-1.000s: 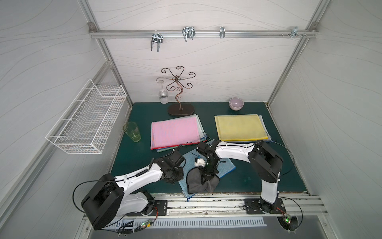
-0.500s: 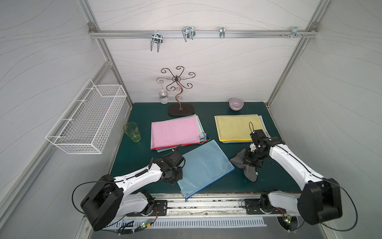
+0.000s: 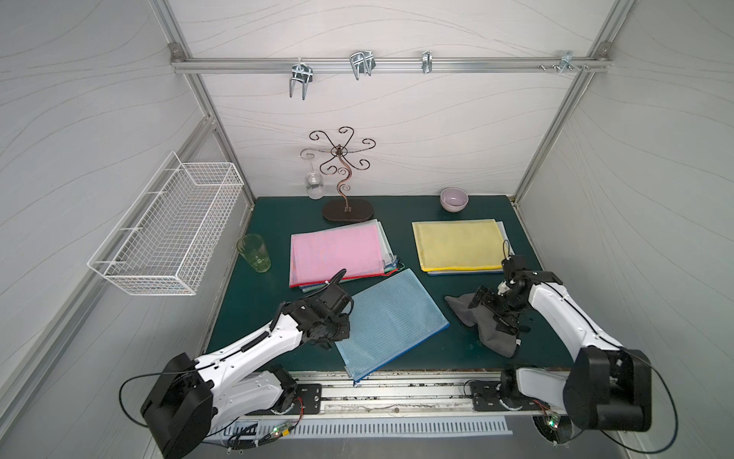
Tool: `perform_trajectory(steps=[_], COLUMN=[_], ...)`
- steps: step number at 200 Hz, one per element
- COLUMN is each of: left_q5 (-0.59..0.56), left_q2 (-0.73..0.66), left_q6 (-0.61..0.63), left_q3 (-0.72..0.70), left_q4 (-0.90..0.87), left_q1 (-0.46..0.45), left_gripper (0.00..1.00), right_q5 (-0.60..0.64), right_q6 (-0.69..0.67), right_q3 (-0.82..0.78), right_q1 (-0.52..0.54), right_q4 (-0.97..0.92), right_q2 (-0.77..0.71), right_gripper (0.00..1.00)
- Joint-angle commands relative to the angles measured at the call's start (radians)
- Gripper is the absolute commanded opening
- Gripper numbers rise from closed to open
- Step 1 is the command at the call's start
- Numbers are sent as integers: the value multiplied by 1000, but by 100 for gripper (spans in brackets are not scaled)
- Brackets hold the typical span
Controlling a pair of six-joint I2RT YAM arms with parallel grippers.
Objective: Wipe the document bag
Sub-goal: Place the cleaning item at the center of the board.
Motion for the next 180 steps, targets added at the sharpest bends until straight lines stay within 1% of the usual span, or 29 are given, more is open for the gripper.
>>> perform_trajectory(steps=[1, 28, 52, 82, 98, 113, 131, 150, 180], left_q5=[3, 28, 84, 164, 214, 238, 316, 370, 416], left_q2=[-45, -46, 3, 187, 296, 391, 494, 604, 764], left_q6=[30, 64, 96, 159, 189, 218, 209, 203, 217], left_q3=[89, 174, 246, 373, 449, 508, 546, 594, 710], left_q4=[-21, -29, 47, 188, 263, 316, 410, 482, 534], left_q1=[5, -2, -31, -128, -180, -221, -234, -248, -284], left_gripper=[16, 20, 22, 24, 25, 25, 25, 25, 26], right_q5=[-21, 22, 25, 28, 40, 46, 53, 60, 57], right_q6=[-10, 10, 36, 48, 53, 57, 59, 66, 76], right_q3=[26, 20, -7, -31, -35, -35, -29, -21, -14], right_q1=[5, 45, 80, 98, 100, 100, 101, 101, 101], right_q4=[-58, -75, -26, 37, 49, 54, 54, 55, 59], right_q2=[-35, -33, -4, 57, 64, 66, 74, 73, 88], right_gripper=[99, 99, 99, 99, 99, 99, 99, 99, 99])
